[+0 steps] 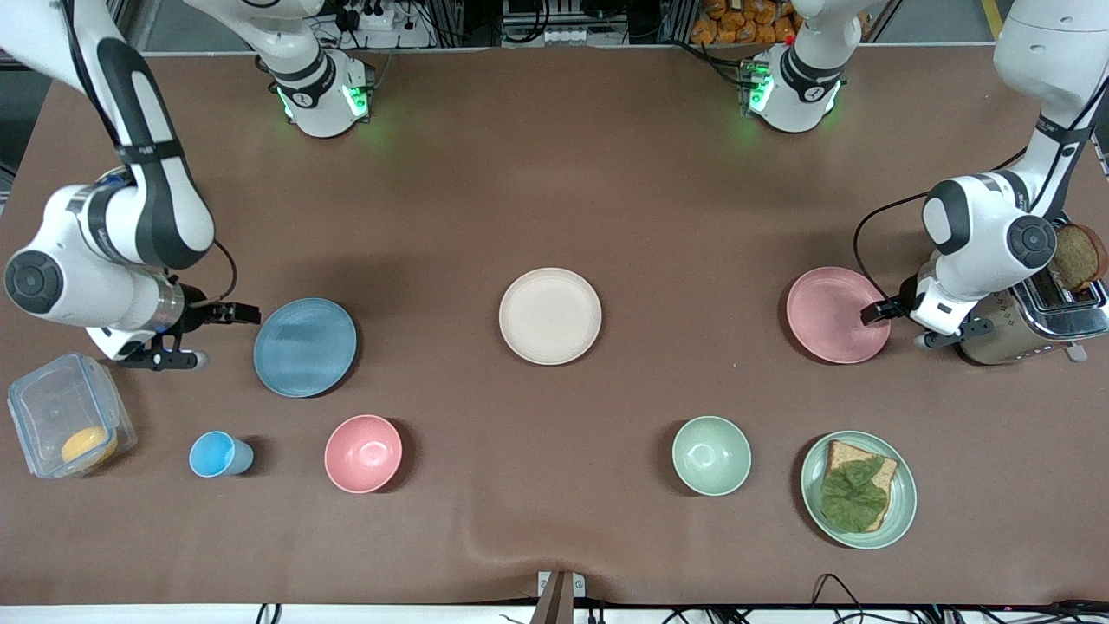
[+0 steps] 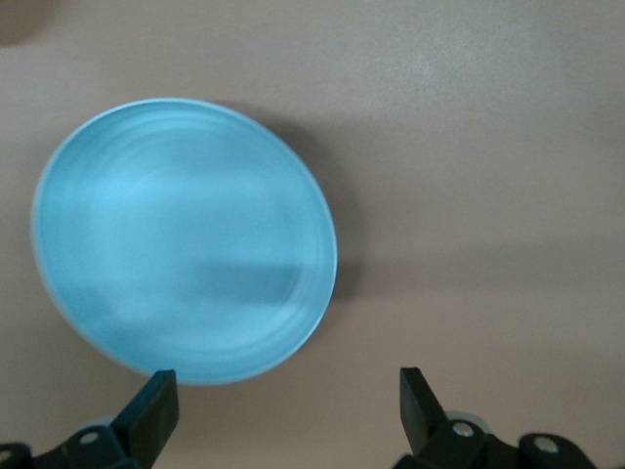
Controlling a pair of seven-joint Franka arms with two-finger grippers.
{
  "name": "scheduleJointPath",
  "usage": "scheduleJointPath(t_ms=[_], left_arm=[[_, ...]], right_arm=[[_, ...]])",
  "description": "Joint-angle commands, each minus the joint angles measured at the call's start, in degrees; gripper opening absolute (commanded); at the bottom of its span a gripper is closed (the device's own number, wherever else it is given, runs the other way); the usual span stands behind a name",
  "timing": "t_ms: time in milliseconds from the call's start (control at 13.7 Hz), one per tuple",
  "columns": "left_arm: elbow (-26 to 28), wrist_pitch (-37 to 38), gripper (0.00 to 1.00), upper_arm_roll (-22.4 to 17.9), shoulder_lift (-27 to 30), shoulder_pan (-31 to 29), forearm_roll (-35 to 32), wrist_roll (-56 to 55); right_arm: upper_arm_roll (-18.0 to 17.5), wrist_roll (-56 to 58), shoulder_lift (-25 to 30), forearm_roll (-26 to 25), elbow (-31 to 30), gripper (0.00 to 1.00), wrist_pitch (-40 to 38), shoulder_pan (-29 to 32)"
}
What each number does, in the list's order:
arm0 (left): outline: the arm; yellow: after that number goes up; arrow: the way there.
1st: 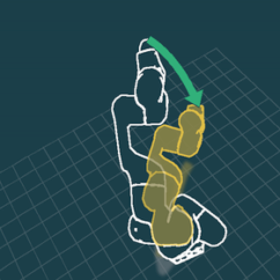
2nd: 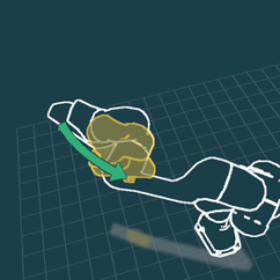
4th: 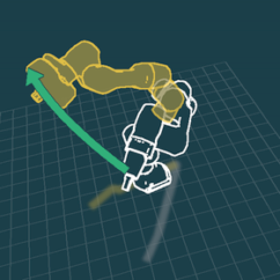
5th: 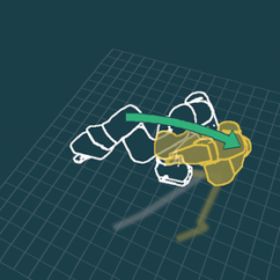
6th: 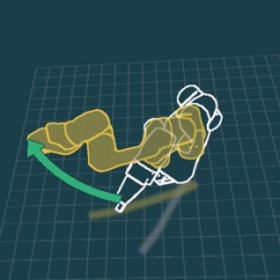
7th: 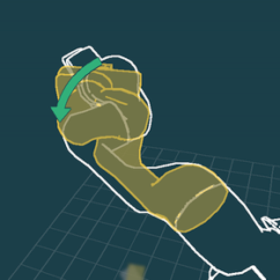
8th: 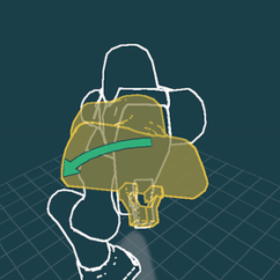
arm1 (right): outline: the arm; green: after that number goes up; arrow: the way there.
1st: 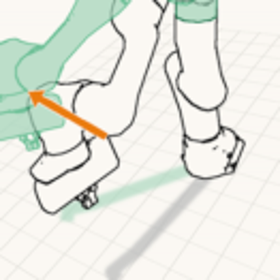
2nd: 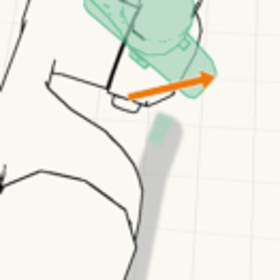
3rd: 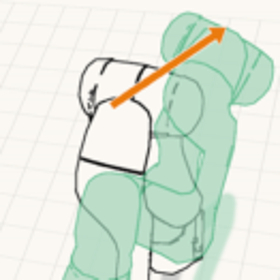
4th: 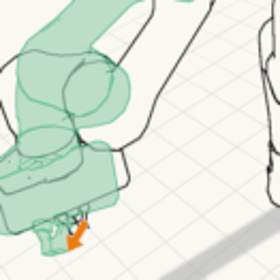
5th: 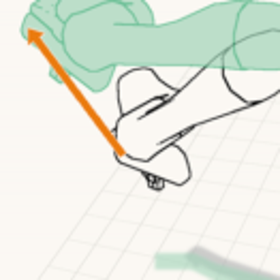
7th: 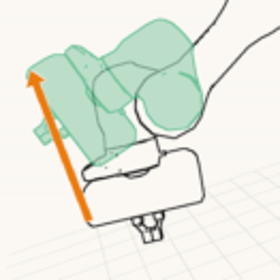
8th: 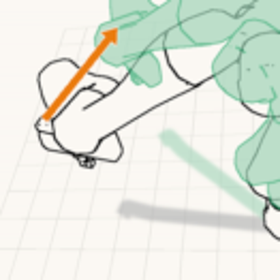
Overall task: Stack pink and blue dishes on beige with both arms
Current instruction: 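Grasp the blue plate with the right gripper while the left gripper grasps the pink plate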
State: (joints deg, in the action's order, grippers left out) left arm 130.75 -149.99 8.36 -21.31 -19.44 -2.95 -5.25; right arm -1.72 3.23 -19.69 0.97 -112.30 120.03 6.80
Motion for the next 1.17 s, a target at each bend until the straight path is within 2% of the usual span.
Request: scheduleJointPath(t_ms=[0,146,219,438,584,657,730,803,876,1095], left_arm=[[0.55,-1.18,0.34,0.34,0.13,-0.51,0.41,1.20],[0.55,-1.09,0.03,0.43,0.21,-0.51,0.41,1.29],[0.55,-1.09,0.00,0.52,0.39,-0.51,0.41,1.29],[0.55,-0.04,0.00,1.31,3.36,-0.42,0.58,1.29],[0.38,2.23,0.00,5.94,6.79,-0.59,1.54,0.42],[-0.06,3.55,0.00,8.14,8.46,-0.51,2.50,0.33],[-0.84,4.96,0.00,11.04,9.17,-0.51,4.86,0.33],[-1.81,5.75,0.00,13.85,9.53,-0.51,7.58,0.15],[-2.60,5.94,0.00,16.92,9.62,-0.25,9.79,-1.42],[-6.29,6.03,0.00,25.63,7.70,1.59,10.16,-15.61]], right_arm=[[-1.09,-0.60,-5.78,1.05,4.62,1.00,0.12,0.94],[-1.09,-0.60,-8.59,1.05,5.51,1.00,1.87,1.29],[-1.09,-0.68,-9.91,1.14,5.34,1.00,3.01,1.38],[-1.09,-0.68,-12.73,2.80,5.51,1.00,4.16,2.08],[-1.09,-0.60,-13.70,5.09,5.34,1.00,4.77,2.26],[-1.09,-0.60,-13.79,5.10,5.16,0.55,4.60,2.34],[-1.09,-0.60,-13.79,5.10,5.16,0.21,4.60,2.34],[-1.09,-0.60,-13.79,5.10,5.07,0.08,4.69,2.43],[-1.09,-0.60,-14.06,5.10,4.98,0.01,4.69,2.69],[-1.09,-0.60,-13.97,5.10,4.98,0.00,4.34,2.52]])
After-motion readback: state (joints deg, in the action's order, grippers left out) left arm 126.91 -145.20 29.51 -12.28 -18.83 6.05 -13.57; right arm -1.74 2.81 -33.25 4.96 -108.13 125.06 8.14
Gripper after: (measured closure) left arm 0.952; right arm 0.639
